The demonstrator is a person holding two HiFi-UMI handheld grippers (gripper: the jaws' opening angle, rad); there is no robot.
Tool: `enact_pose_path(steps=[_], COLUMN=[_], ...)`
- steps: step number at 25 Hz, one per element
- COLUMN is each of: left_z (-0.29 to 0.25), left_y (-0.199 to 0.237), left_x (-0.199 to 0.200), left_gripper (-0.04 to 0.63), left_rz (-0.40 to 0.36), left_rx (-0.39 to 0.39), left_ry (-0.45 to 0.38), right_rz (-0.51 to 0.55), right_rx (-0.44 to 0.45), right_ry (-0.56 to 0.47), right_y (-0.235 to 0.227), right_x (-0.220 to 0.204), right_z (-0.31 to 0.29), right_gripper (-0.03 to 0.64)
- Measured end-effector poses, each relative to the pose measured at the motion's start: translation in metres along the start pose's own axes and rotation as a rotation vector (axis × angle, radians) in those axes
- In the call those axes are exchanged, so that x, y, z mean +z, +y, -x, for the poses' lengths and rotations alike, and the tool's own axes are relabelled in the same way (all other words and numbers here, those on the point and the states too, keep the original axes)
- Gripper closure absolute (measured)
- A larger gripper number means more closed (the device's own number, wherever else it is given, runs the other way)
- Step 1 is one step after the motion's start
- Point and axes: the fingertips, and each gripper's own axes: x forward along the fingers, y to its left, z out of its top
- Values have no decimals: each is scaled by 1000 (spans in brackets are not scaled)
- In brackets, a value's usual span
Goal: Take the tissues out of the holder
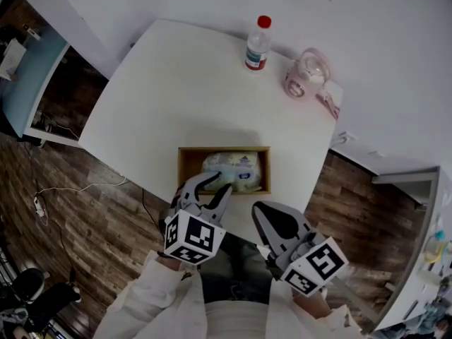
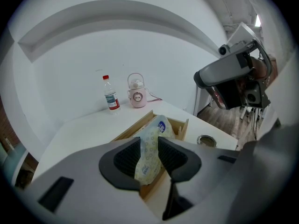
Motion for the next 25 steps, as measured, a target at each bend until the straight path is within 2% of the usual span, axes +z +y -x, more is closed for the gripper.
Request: enact_pose_path(steps=[3,9,17,23,25], left_z=[-1,0,3,14,19], left_y=[1,6,9,21,23], left_x=[0,2,7,15,20], left_gripper=[508,557,577,578,578], left_rz=[5,-4,47,107,102], left_rx=[9,27,35,72,94], left_ry=[0,2,-8,-39,-53], right_rz=[2,9,31,41,43], right_rx=[-2,-6,-6,1,4], right_ry=[-4,-6,-17,-29,-22], right_y=[-1,-1,-2,-2,-2], right_x=[2,4,11,16,17], right_z=[1,3,9,15,17], right_gripper=[605,604,604,606,605])
